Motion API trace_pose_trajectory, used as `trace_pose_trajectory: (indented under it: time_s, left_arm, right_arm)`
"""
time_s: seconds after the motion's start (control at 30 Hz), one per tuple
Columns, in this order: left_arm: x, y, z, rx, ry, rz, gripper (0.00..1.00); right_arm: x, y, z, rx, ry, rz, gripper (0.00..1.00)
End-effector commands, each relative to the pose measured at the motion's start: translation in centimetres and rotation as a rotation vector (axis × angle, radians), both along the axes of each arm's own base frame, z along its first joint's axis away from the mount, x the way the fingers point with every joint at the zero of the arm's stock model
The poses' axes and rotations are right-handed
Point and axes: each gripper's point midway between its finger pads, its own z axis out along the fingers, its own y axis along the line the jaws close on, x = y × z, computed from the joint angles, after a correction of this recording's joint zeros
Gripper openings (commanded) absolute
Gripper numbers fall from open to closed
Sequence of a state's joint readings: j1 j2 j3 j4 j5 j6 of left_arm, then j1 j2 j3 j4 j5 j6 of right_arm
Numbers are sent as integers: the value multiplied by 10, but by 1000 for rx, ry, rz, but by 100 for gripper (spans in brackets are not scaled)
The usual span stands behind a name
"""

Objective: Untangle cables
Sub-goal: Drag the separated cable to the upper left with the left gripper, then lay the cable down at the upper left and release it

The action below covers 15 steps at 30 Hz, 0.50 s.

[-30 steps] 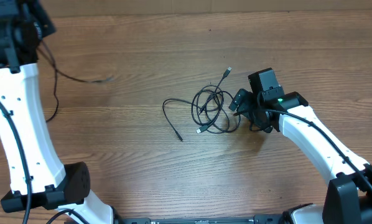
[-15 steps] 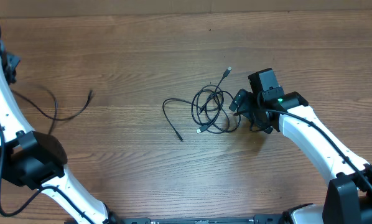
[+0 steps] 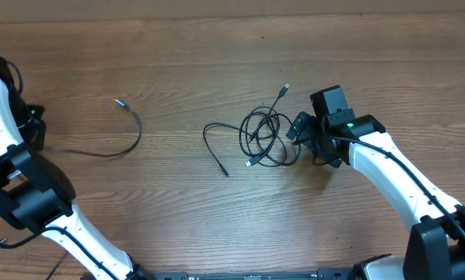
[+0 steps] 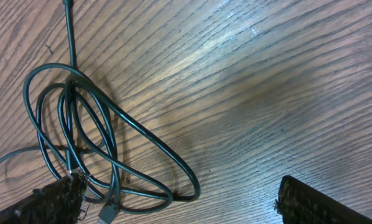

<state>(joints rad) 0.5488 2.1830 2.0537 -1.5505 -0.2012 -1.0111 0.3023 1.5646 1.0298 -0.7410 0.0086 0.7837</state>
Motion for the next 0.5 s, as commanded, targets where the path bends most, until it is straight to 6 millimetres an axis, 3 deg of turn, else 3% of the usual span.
trace_pose_trajectory:
  time_s: [0.0, 0.07, 0.1, 0.17, 0.23, 0.27, 0.33, 0.37, 0.43, 0.47]
  left_arm:
    - [75, -20, 2, -133, -308, -306, 4]
    - [111, -23, 19, -131, -471, -376, 4]
    - [156, -26, 51, -106, -682, -470, 4]
    - [191, -28, 91, -60, -866, -545, 4]
    - [227, -30, 156, 47, -1083, -635, 4]
    - [233, -30, 171, 78, -1121, -647, 4]
    - [244, -31, 222, 191, -1229, -692, 4]
    - [245, -29, 253, 269, -1273, -702, 4]
    - [242, -28, 281, 333, -1317, -712, 4]
    - [240, -28, 306, 383, -1366, -726, 4]
  right_arm:
    - [1, -3, 0, -16, -9, 1, 97]
    - [2, -3, 0, -16, -10, 1, 97]
    - [3, -2, 0, -14, -14, 1, 97]
    - [4, -2, 1, -12, -21, 1, 97]
    - [7, -1, 2, -8, -34, 1, 97]
    - [8, -1, 2, -7, -37, 1, 97]
    - [9, 0, 3, -6, -40, 0, 97]
    - [9, 0, 3, -6, -40, 0, 97]
    - [9, 0, 3, -6, -40, 0, 97]
    - [9, 0, 3, -6, -42, 0, 97]
